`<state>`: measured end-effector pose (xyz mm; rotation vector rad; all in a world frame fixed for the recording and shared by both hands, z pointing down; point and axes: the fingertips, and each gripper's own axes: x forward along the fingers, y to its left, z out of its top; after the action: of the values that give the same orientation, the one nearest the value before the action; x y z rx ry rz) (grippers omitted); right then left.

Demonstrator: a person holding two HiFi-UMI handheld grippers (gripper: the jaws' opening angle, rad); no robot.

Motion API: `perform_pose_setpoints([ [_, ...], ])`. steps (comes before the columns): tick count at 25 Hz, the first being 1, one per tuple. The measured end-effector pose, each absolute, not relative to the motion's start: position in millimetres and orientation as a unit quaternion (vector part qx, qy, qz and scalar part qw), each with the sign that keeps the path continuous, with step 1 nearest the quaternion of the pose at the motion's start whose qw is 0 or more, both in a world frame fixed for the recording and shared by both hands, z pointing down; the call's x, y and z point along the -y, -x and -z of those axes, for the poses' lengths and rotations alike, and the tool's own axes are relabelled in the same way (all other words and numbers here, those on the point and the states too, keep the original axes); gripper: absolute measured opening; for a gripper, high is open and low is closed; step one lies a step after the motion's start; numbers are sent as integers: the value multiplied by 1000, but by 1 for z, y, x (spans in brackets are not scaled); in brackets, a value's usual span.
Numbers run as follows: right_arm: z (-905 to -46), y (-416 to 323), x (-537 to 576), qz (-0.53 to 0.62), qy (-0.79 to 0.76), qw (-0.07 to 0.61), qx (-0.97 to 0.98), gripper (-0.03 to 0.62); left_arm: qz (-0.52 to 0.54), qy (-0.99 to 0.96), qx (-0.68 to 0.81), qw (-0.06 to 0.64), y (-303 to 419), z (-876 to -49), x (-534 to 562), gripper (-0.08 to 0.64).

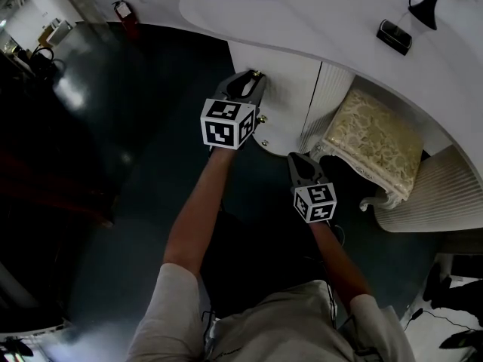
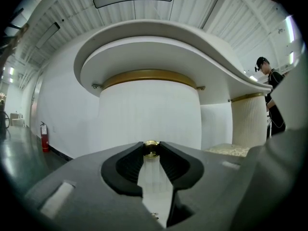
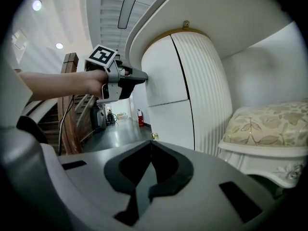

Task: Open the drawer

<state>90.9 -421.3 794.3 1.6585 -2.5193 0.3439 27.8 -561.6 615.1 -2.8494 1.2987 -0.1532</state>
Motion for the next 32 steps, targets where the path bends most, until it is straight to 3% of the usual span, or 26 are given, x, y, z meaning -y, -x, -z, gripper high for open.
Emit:
perform_pose_setpoints([
  [17, -795, -87, 422, -117, -544, 44, 830, 16, 26, 912, -408, -16, -13, -615, 543, 106],
  [32, -803, -107, 505, -160, -589, 41, 791, 15, 30, 912, -409, -15, 0, -616, 525, 106],
])
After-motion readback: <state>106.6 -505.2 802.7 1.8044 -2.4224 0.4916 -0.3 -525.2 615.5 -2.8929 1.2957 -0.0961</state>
